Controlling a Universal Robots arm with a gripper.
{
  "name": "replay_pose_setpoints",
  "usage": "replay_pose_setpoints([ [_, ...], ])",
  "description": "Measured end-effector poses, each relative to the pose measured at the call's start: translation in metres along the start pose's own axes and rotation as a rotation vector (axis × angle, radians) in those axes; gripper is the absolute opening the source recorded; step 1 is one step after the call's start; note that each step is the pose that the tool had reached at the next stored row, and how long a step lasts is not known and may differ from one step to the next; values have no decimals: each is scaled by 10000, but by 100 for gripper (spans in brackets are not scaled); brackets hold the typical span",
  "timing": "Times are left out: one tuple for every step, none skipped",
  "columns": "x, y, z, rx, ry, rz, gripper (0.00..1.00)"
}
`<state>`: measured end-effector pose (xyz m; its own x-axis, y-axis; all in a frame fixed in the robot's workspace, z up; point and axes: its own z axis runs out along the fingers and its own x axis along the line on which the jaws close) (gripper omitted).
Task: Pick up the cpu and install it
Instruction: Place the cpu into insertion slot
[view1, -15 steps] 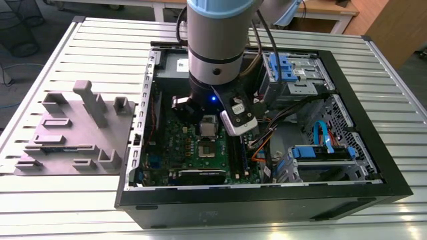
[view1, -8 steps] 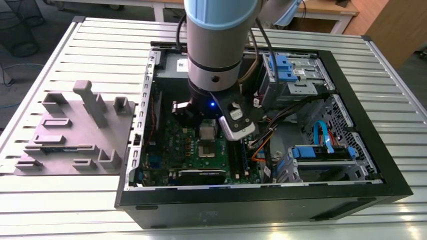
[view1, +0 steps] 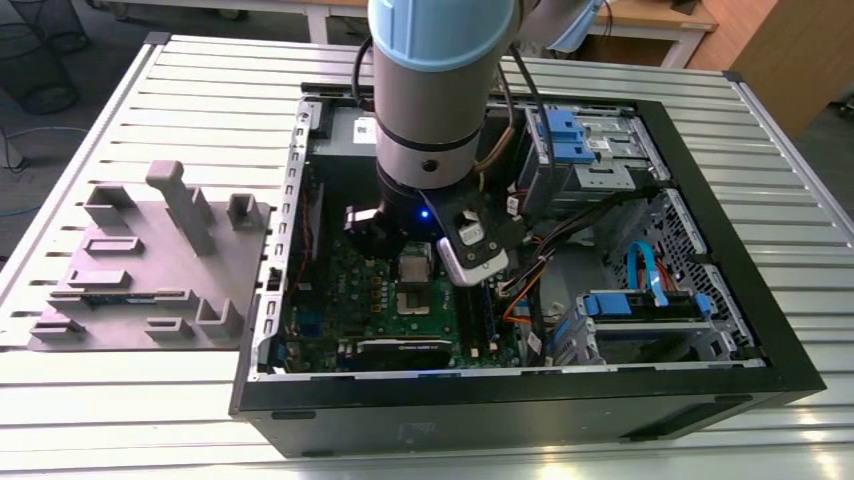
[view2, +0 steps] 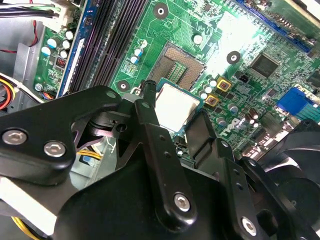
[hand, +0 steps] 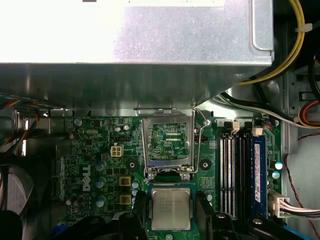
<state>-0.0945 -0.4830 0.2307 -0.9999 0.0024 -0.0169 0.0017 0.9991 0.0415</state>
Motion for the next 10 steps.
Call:
replay_pose_setpoints([
  [0,0,0,0,0,0,48],
  [0,0,0,0,0,0,48],
  [0,0,0,0,0,0,48],
  [0,0,0,0,0,0,48],
  [0,-1,11,0,0,0,48],
  [0,-1,23,0,0,0,48],
  [0,-1,23,0,0,0,48],
  [0,-1,24,-1,0,0,48],
  [0,-1,26,-2,-1,0,48],
  [0,-1,28,-2,-1,0,48],
])
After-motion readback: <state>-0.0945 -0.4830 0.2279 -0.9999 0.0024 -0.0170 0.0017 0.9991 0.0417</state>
